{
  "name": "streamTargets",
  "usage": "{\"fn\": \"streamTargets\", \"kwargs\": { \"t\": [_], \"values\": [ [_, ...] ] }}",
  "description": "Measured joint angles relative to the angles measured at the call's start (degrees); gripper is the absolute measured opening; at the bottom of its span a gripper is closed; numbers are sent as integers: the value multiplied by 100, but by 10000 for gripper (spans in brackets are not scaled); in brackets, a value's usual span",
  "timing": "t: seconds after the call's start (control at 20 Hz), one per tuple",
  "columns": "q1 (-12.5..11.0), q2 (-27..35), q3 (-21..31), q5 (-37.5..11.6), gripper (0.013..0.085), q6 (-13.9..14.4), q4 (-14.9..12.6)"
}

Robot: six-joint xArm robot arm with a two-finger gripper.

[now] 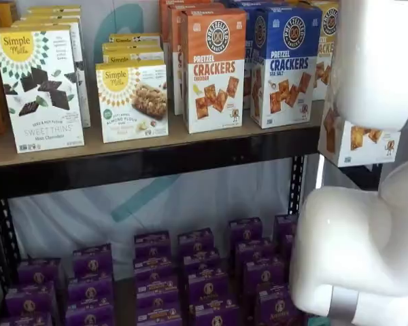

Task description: Retrieve the yellow and white box located on the top shelf, the sixth one from the left

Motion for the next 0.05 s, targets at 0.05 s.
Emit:
{"fn": "streamTargets", "kwargs": {
  "t": [0.05],
  "values": [
    [14,-20,25,-2,610,20,12]
  ]
}}
